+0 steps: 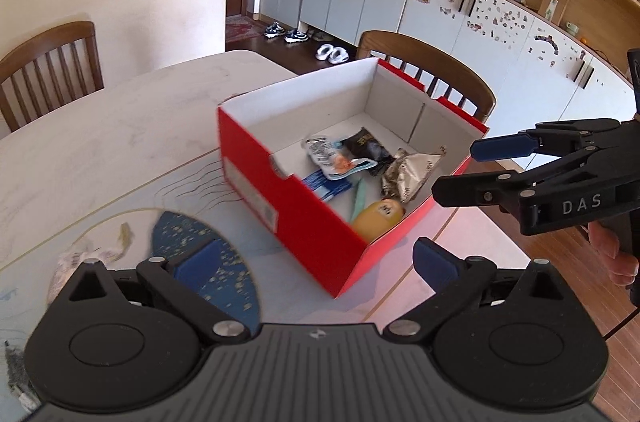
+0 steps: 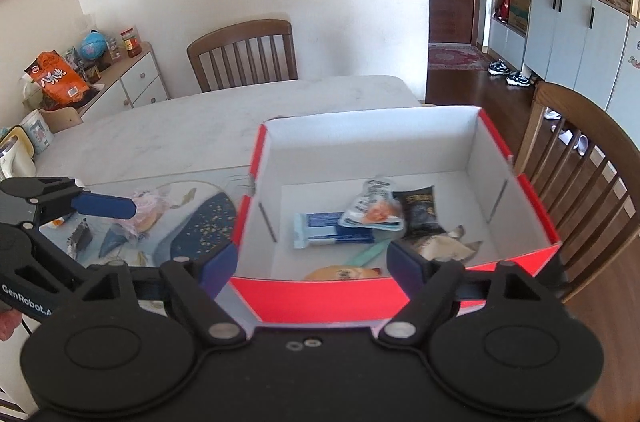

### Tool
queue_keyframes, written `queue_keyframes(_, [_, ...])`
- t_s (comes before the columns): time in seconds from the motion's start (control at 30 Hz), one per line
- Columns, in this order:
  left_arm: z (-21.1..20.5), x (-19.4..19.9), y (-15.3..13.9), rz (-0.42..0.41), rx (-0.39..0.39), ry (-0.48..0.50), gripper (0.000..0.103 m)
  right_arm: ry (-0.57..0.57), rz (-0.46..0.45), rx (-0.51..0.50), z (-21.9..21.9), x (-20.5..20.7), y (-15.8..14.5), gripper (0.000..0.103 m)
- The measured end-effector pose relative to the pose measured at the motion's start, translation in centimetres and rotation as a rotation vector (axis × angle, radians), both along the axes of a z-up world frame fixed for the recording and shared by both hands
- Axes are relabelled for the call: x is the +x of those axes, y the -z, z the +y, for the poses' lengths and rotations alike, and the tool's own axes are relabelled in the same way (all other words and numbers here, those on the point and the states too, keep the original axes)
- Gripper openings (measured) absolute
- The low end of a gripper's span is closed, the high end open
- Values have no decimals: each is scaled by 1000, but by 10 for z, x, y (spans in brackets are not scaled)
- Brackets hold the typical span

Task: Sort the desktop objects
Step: 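Withdraw both open grippers up and away from the box, then move both grippers to the table and lower the right onto the pink-printed bag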

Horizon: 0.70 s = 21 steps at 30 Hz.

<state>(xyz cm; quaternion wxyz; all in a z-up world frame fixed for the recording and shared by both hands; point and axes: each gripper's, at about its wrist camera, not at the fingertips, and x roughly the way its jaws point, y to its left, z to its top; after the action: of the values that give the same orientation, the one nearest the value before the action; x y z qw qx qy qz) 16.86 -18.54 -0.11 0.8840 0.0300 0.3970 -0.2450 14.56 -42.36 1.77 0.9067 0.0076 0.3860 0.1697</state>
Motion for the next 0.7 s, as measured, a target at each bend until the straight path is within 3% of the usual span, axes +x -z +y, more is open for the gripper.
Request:
queue_keyframes(0.37, [54, -10, -3, 1, -22, -30, 103, -13, 5, -1, 55, -3, 0, 82])
queue_keyframes(0.7, [113, -18, 12, 13, -28, -109, 103, -28, 35, 24, 107, -3, 11, 82])
